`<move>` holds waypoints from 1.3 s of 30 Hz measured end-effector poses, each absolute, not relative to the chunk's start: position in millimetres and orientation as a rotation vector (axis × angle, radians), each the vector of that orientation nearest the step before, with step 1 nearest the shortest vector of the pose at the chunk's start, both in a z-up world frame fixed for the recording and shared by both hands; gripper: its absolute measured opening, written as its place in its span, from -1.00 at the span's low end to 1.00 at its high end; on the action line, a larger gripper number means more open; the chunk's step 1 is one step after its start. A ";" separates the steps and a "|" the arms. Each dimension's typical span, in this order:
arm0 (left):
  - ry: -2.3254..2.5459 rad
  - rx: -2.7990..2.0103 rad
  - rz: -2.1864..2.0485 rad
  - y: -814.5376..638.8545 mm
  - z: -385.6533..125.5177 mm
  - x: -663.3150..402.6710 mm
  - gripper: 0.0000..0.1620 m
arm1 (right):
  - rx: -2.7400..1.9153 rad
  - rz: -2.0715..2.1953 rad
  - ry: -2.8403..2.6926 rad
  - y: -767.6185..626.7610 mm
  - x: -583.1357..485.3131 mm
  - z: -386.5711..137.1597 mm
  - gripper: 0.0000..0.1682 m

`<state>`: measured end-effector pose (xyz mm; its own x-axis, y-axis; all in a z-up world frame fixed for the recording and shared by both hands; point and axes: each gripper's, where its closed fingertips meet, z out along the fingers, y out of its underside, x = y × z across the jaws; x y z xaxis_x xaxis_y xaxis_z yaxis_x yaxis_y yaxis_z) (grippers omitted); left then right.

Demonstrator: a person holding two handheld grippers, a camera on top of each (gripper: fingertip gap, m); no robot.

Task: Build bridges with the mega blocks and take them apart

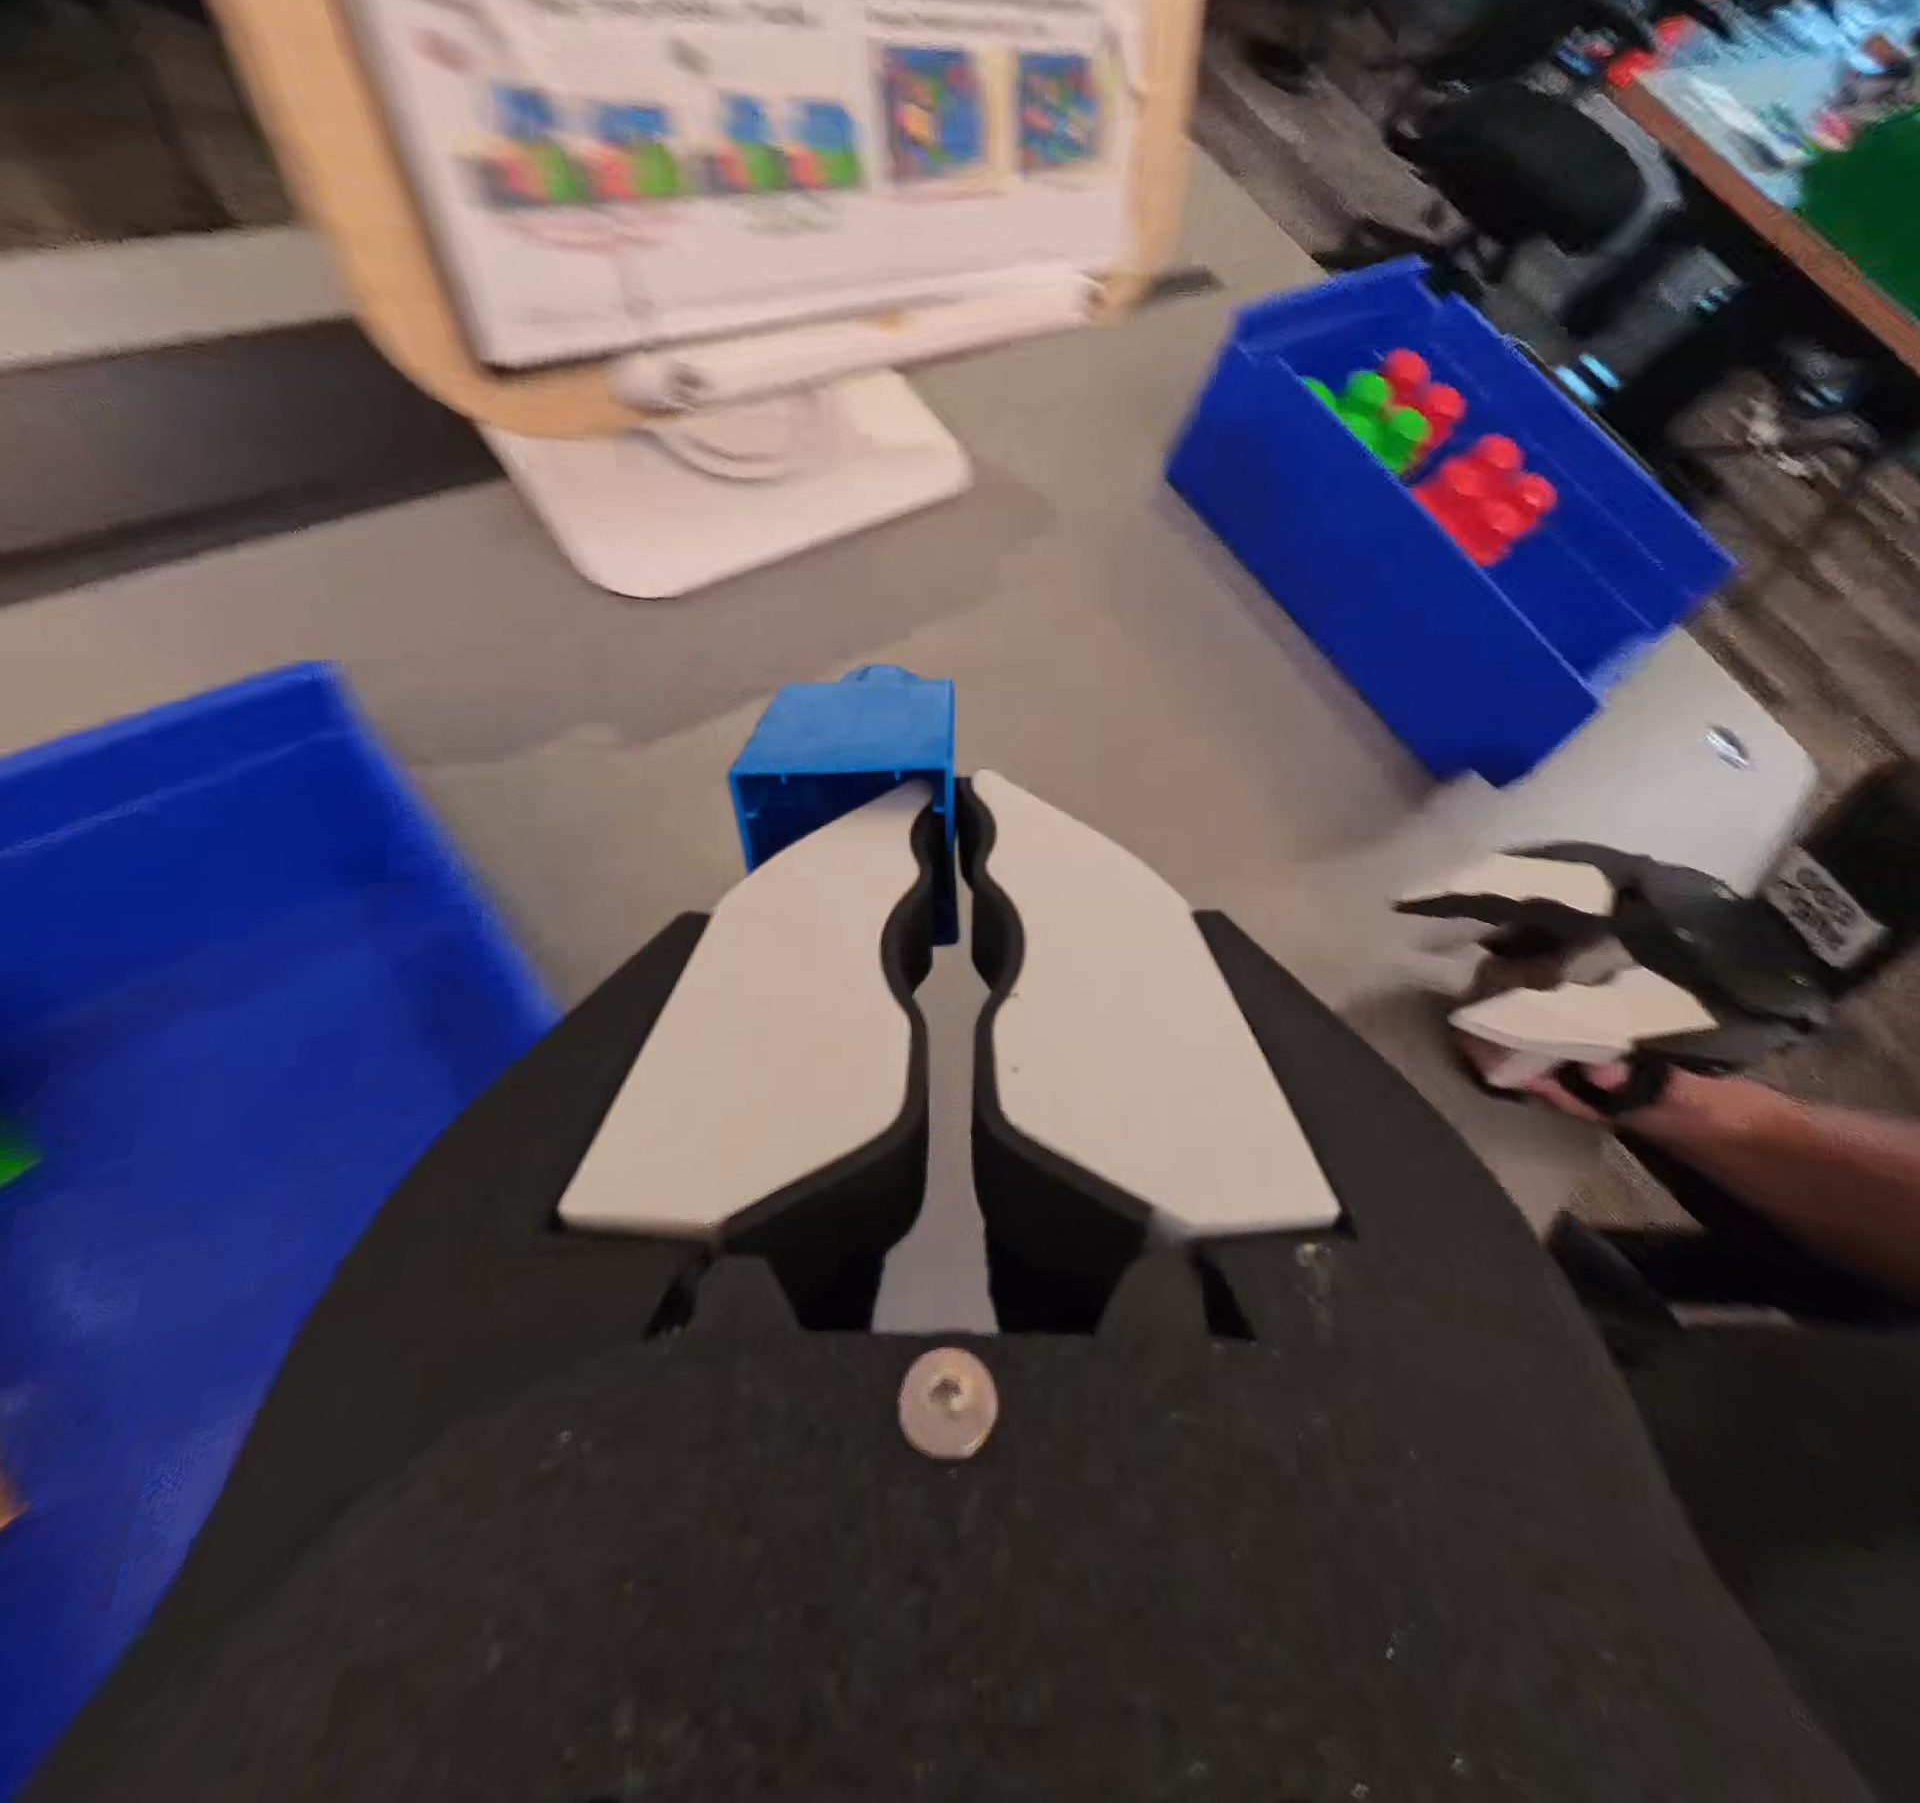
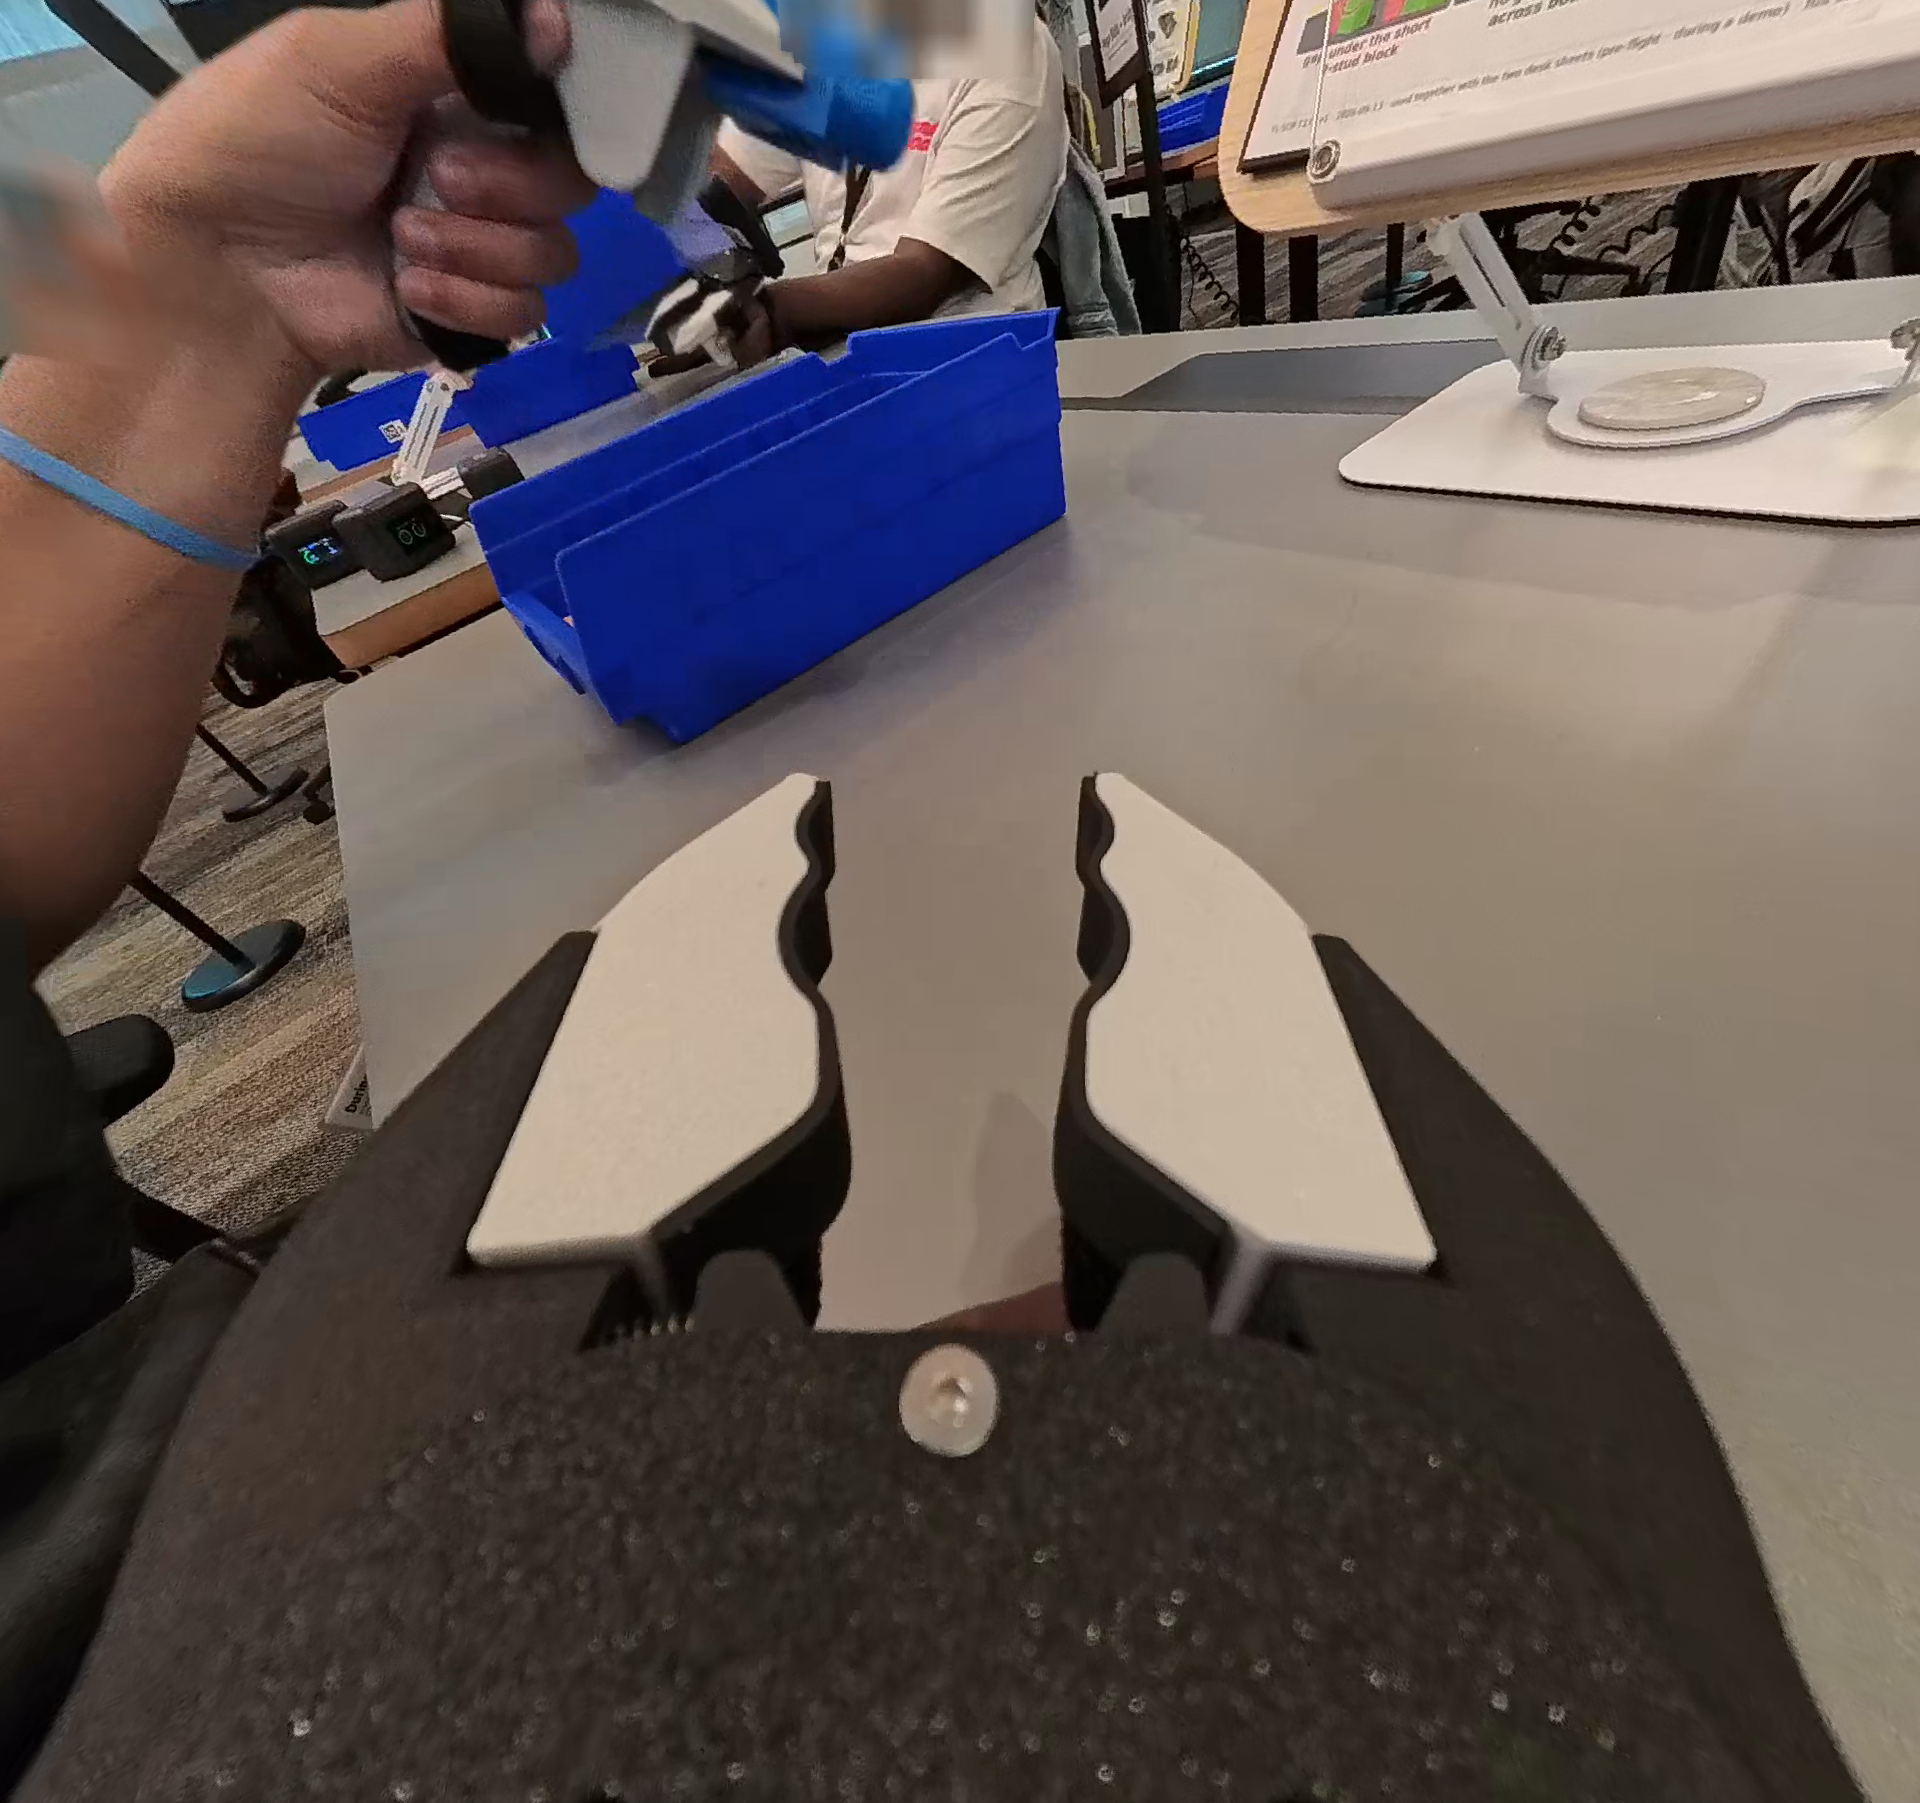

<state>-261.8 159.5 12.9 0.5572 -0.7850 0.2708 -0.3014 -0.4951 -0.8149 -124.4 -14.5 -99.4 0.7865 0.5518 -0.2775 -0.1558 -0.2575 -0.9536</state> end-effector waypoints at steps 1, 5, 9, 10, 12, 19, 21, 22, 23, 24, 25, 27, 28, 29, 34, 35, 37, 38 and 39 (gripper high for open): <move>0.917 -2.065 -0.874 148.2 5.2 -243.4 -0.99 | -1.709 0.691 -0.313 -14.4 -124.3 -99.5 -0.47; 0.953 -2.231 -0.852 140.7 -62.0 -185.4 -0.99 | -1.707 0.684 -0.317 -14.7 -124.7 -99.3 -0.47; 0.836 -2.348 -0.885 159.1 -120.1 -157.6 -0.99 | -1.701 0.681 -0.316 -15.1 -124.3 -98.5 -0.47; 0.799 -2.330 -0.915 164.4 -126.1 -154.1 -0.99 | -1.699 0.682 -0.316 -15.3 -124.2 -98.4 -0.47; 0.727 -2.315 -0.940 171.1 -137.6 -153.6 -0.99 | -1.700 0.684 -0.316 -15.7 -124.1 -98.4 -0.47; 0.765 -2.315 -0.878 155.7 -162.1 -167.9 -0.94 | -1.704 0.685 -0.325 -15.9 -125.4 -99.0 -0.48; 0.796 -2.316 -0.811 151.6 -166.7 -176.0 -0.90 | -1.704 0.684 -0.327 -15.9 -125.7 -99.1 -0.48; 0.814 -2.316 -0.804 148.0 -169.3 -177.8 -0.88 | -1.704 0.684 -0.328 -16.0 -125.7 -99.1 -0.48; 0.835 -2.307 -0.808 143.8 -170.9 -178.4 -0.85 | -1.704 0.685 -0.328 -16.1 -125.9 -99.1 -0.48; 0.849 -2.298 -0.810 140.6 -171.6 -179.2 -0.85 | -1.705 0.685 -0.329 -16.1 -126.0 -99.2 -0.48; 0.847 -2.298 -0.803 138.5 -171.8 -181.0 -0.77 | -1.705 0.685 -0.329 -16.1 -126.0 -99.2 -0.48; 0.848 -2.331 -0.774 132.1 -173.8 -186.0 -0.46 | -1.703 0.685 -0.329 -16.3 -125.9 -99.1 -0.48; 0.857 -2.345 -0.755 127.0 -174.1 -189.3 -0.40 | -1.703 0.686 -0.328 -16.5 -125.8 -99.1 -0.48; 0.867 -2.349 -0.741 120.0 -172.9 -192.8 -0.34 | -1.704 0.688 -0.328 -16.6 -125.9 -99.1 -0.48; 0.838 -2.296 -0.746 66.2 -145.2 -215.7 -0.09 | -1.708 0.703 -0.322 -16.1 -125.6 -99.8 -0.48; 0.839 -2.269 -0.771 50.0 -137.3 -219.7 -0.04 | -1.709 0.707 -0.320 -15.9 -125.5 -99.8 -0.48; 0.833 -2.206 -0.804 18.2 -123.8 -230.9 -0.05 | -1.710 0.713 -0.316 -15.7 -125.1 -99.8 -0.48; 0.811 -2.177 -0.811 4.7 -119.0 -238.9 -0.07 | -1.710 0.716 -0.315 -15.6 -125.0 -100.0 -0.48; 0.775 -2.156 -0.805 -6.5 -116.7 -248.9 -0.07 | -1.711 0.718 -0.313 -15.4 -124.8 -100.0 -0.48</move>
